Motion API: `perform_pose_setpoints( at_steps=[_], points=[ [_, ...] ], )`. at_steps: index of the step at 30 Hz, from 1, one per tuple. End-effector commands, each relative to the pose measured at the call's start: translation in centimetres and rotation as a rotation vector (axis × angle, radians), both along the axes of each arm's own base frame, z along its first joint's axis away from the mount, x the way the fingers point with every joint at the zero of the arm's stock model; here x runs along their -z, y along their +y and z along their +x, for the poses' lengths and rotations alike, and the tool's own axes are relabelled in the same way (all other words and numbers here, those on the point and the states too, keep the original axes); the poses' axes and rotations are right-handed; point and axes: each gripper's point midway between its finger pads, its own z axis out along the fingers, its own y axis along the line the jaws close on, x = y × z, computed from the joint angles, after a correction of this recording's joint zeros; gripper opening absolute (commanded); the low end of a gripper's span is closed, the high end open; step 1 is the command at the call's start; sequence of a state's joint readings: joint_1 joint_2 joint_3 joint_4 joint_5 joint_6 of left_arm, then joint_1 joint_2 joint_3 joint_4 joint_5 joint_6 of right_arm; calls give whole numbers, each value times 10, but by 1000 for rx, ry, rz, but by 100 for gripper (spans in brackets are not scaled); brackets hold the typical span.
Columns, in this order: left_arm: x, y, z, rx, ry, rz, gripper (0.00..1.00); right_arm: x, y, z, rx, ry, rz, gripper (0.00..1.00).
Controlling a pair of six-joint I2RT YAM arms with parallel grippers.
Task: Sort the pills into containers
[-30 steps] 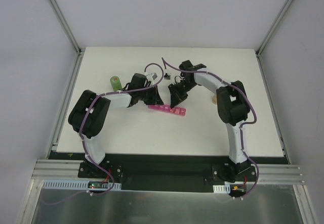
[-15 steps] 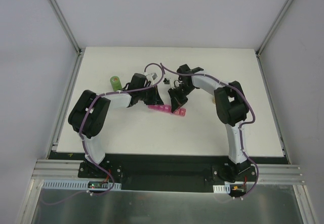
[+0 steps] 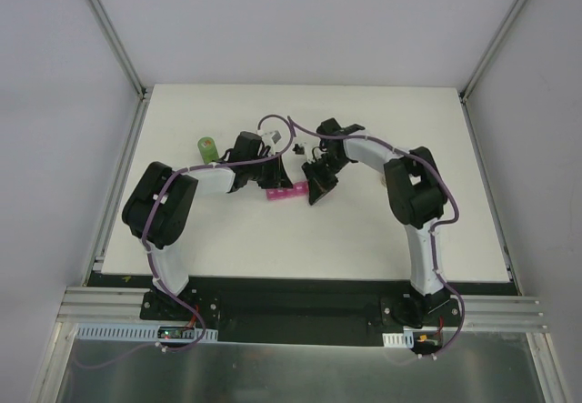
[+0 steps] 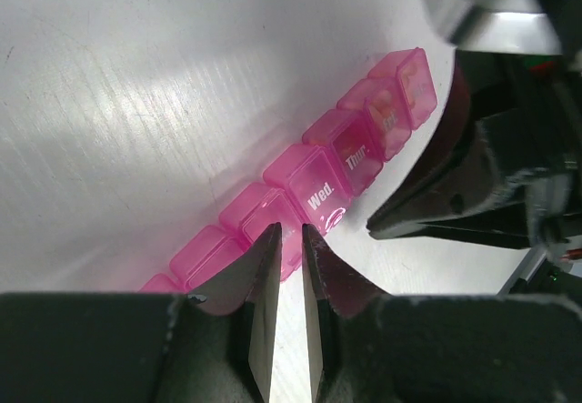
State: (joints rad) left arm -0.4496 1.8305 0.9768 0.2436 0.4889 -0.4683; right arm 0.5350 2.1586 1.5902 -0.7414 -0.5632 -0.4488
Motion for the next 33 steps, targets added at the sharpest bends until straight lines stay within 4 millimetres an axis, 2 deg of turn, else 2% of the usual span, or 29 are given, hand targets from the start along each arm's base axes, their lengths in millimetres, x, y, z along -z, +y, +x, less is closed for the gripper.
perform_pose_setpoints(
  at_steps=[1, 3, 9, 11, 12, 13, 14, 15, 17, 18, 19, 20, 21, 22, 23, 24, 25, 26, 27, 28, 29, 30, 31, 32, 33],
  points=[
    [17, 16, -10, -27, 54, 64, 15, -64, 19, -3, -112, -12, 242, 2],
    [15, 16, -9, -30, 53, 60, 16, -84, 17, -8, -143, -34, 276, 4],
    [-4, 11, 0, -25, 7, 29, 18, -128, -9, 5, -144, -201, 265, 7],
    [-18, 9, 5, -27, -27, 8, 25, -134, -21, 9, -129, -233, 252, 9],
    [-25, 7, 8, -30, -48, 0, 31, -143, -25, 9, -125, -261, 257, 9],
    [-38, 7, 11, -35, -76, -13, 36, -147, -32, 12, -109, -276, 254, 11],
    [-46, 7, 13, -41, -100, -15, 47, -149, -37, 11, -106, -287, 251, 11],
    [-56, 7, 16, -44, -128, -23, 51, -161, -42, 9, -110, -328, 257, 12],
    [-82, 9, 19, -49, -204, -35, 60, -171, -55, 11, -98, -382, 244, 15],
    [-93, 10, 19, -51, -233, -39, 62, -185, -61, 9, -102, -439, 243, 16],
    [-113, 12, 18, -54, -286, -52, 64, -191, -73, 14, -81, -479, 221, 17],
    [-124, 14, 17, -47, -326, -51, 65, -200, -78, 14, -75, -517, 216, 18],
    [-130, 17, 14, -45, -355, -49, 67, -220, -86, 12, -61, -586, 219, 19],
    [-156, 22, 8, -45, -430, -68, 69, -227, -102, 19, -11, -627, 183, 22],
    [-166, 27, 6, -46, -486, -61, 70, -238, -110, 22, 16, -676, 183, 24],
    [-166, 34, 1, -66, -507, -47, 77, -258, -120, 19, 49, -748, 192, 28],
    [-194, 44, -8, -90, -590, -67, 81, -257, -137, 21, 129, -754, 181, 38],
    [-203, 51, -12, -106, -630, -63, 89, -268, -146, 27, 165, -820, 189, 42],
    [-203, 58, -20, -122, -645, -56, 96, -285, -156, 21, 198, -891, 194, 48],
    [-229, 72, -28, -171, -723, -71, 99, -278, -173, 23, 258, -902, 158, 66],
    [-235, 80, -34, -198, -745, -70, 99, -287, -181, 25, 289, -960, 154, 74],
    [-233, 89, -40, -228, -749, -57, 99, -299, -190, 17, 318, -1023, 147, 84],
    [-253, 100, -51, -265, -803, -67, 99, -301, -204, 18, 369, -1058, 117, 97],
    [-257, 107, -56, -264, -830, -46, 99, -298, -209, 19, 434, -1065, 127, 97],
    [-254, 112, -65, -253, -808, -13, 99, -310, -212, 13, 489, -1105, 140, 97]
  ],
)
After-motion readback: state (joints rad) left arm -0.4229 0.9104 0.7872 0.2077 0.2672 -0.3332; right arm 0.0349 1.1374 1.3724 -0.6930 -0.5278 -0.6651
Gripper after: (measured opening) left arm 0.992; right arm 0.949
